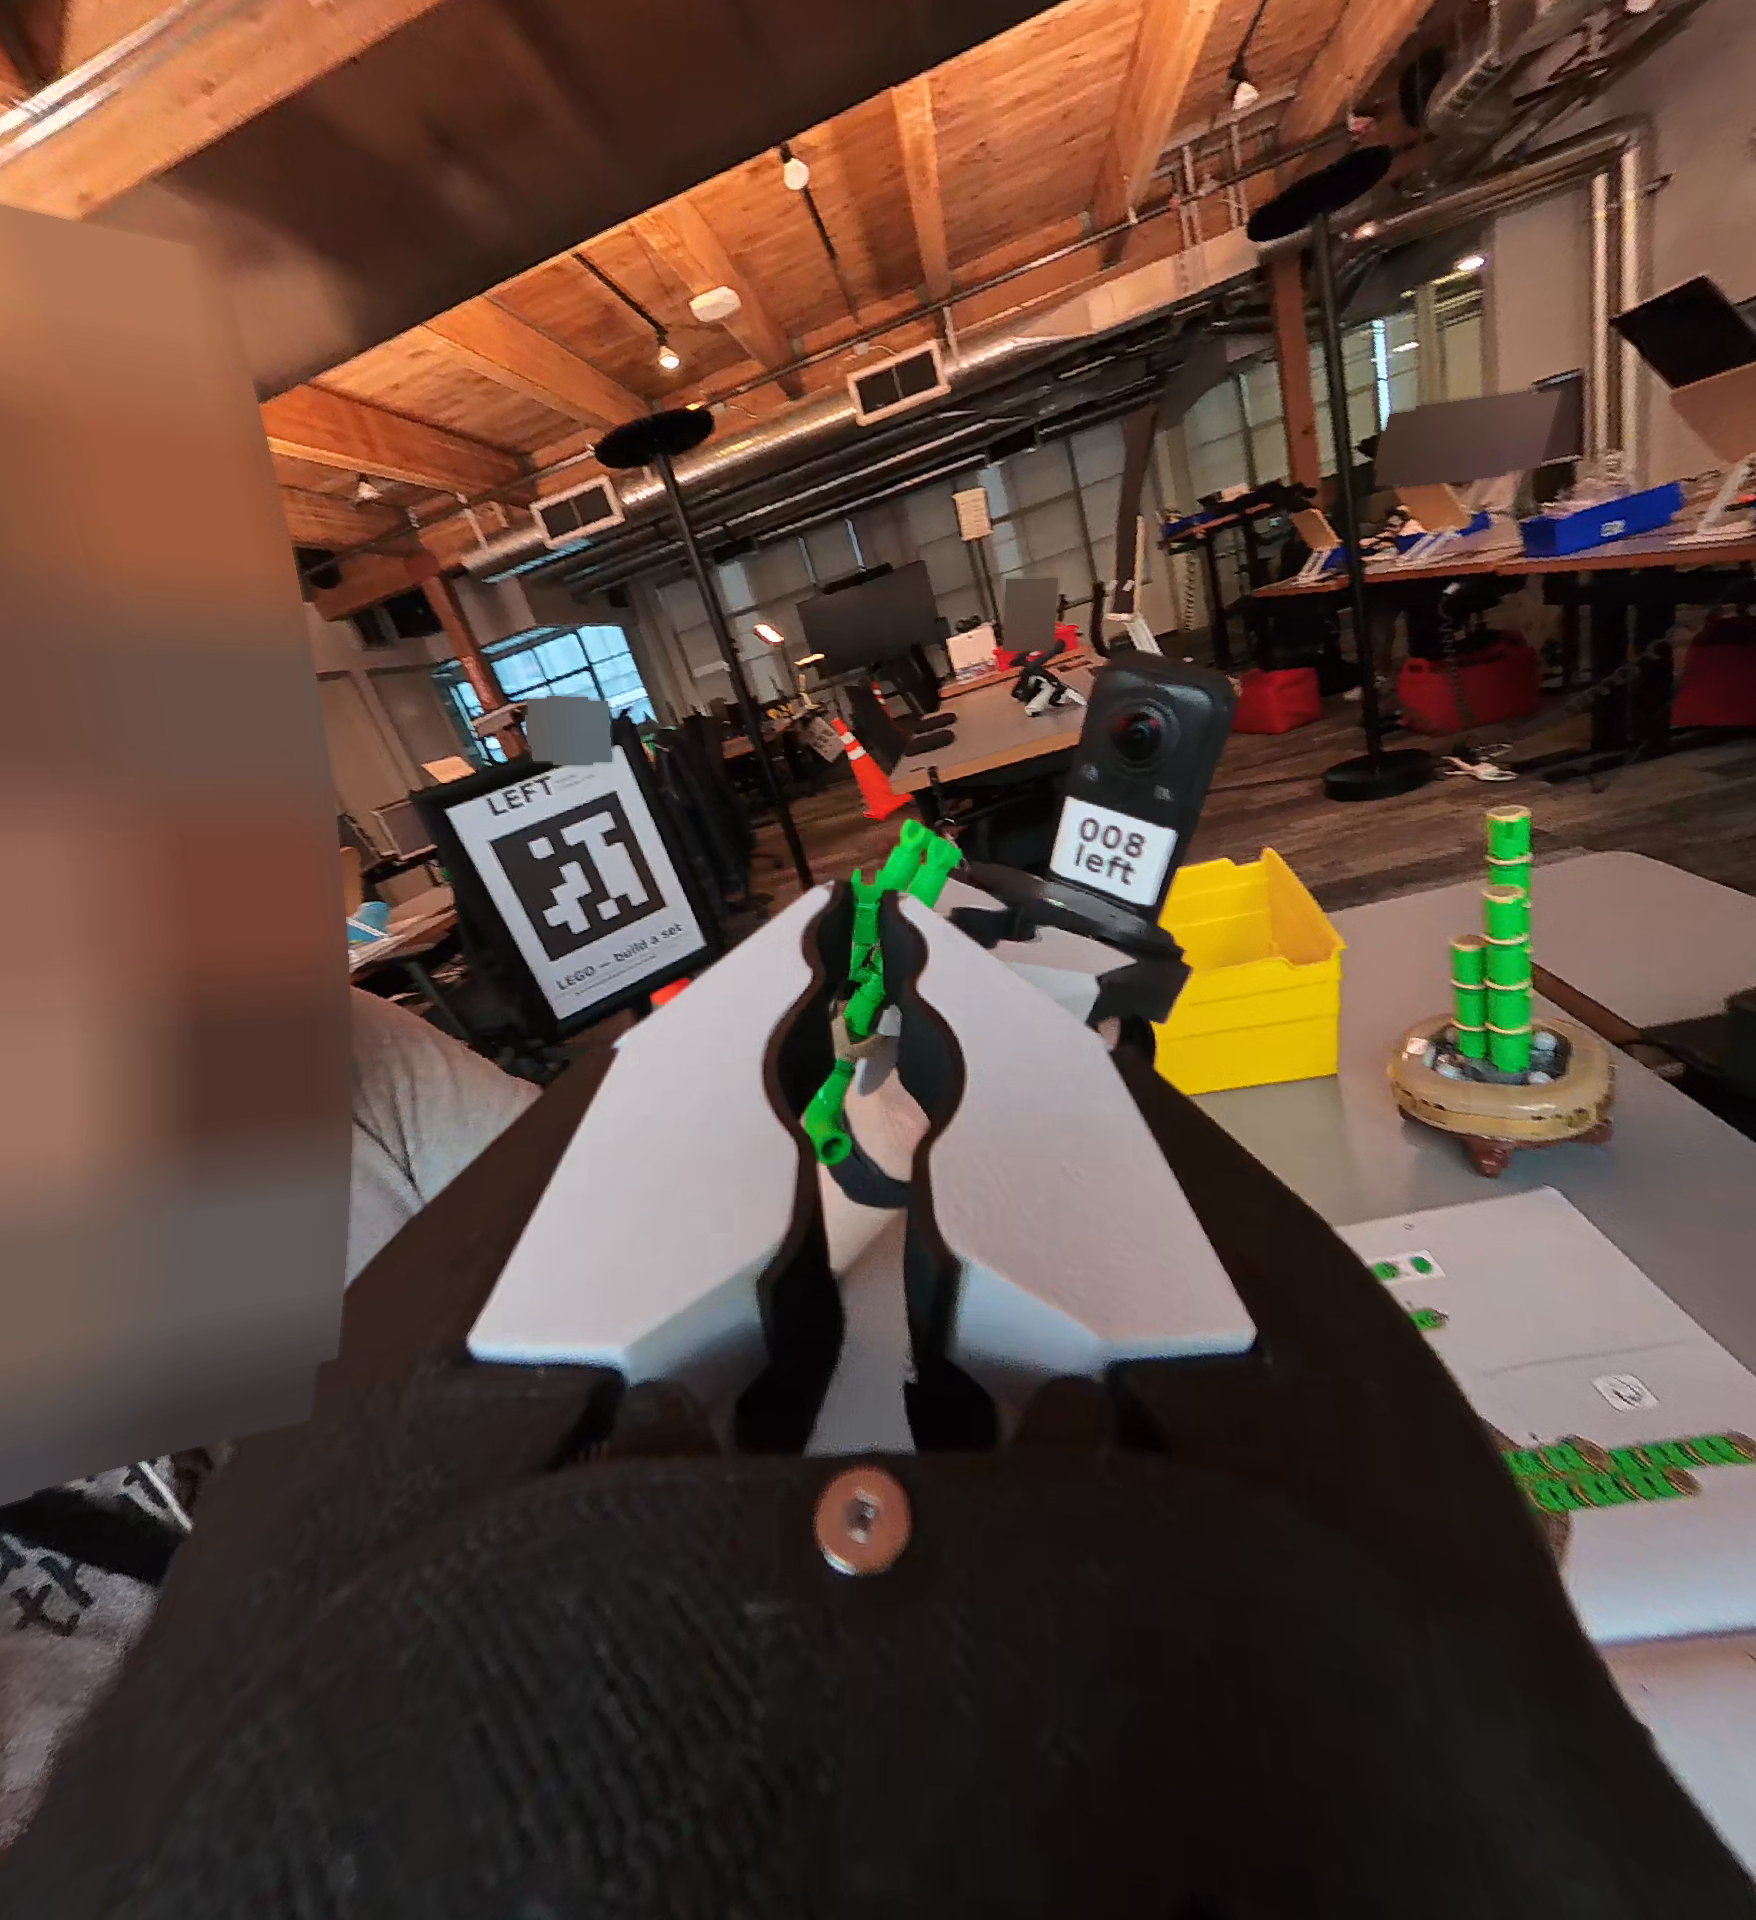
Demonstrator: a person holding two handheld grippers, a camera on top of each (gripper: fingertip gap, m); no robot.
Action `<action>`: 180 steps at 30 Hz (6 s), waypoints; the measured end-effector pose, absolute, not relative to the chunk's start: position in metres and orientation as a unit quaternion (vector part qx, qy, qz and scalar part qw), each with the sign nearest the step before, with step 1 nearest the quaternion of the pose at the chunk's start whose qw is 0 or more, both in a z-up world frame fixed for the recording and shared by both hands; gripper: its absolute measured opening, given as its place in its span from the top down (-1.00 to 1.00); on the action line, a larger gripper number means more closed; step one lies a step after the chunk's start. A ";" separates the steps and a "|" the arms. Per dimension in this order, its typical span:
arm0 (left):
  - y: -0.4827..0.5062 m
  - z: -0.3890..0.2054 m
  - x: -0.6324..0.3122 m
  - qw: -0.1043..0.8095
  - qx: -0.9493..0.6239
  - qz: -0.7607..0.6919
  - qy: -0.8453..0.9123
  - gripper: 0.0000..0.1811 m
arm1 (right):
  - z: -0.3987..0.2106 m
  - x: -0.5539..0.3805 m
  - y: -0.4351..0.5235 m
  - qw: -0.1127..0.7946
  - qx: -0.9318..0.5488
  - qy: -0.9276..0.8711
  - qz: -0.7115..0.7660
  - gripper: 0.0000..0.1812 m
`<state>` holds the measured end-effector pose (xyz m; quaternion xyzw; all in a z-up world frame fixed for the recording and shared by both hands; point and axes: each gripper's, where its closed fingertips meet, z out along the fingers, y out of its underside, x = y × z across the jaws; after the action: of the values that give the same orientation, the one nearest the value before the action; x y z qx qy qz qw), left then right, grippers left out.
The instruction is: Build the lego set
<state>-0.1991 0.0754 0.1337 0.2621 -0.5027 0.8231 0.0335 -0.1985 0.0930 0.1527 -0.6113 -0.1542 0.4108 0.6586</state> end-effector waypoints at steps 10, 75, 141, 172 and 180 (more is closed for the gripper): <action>0.085 0.122 -0.187 -0.050 0.320 0.777 -0.541 0.94 | 0.141 -0.187 0.102 0.649 -0.670 -0.113 0.342 0.96; 0.117 0.128 -0.172 -0.302 0.386 0.674 -0.552 0.94 | 0.150 -0.174 0.111 0.702 -0.708 -0.070 -0.016 0.86; 0.070 0.102 -0.203 -0.032 0.377 0.680 -0.628 0.94 | 0.115 -0.203 0.079 0.606 -0.626 -0.415 -0.261 0.69; 0.070 0.089 -0.199 -0.031 0.398 0.652 -0.644 0.94 | 0.101 -0.200 0.086 0.556 -0.638 -0.434 -0.310 0.81; 0.071 0.087 -0.198 -0.029 0.405 0.649 -0.644 0.94 | 0.097 -0.198 0.086 0.552 -0.640 -0.437 -0.309 0.84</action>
<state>-0.1978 0.0707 0.0867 0.4046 -0.6440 0.6486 -0.0293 -0.1981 0.0862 0.0975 -0.6400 -0.4371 -0.3086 0.5515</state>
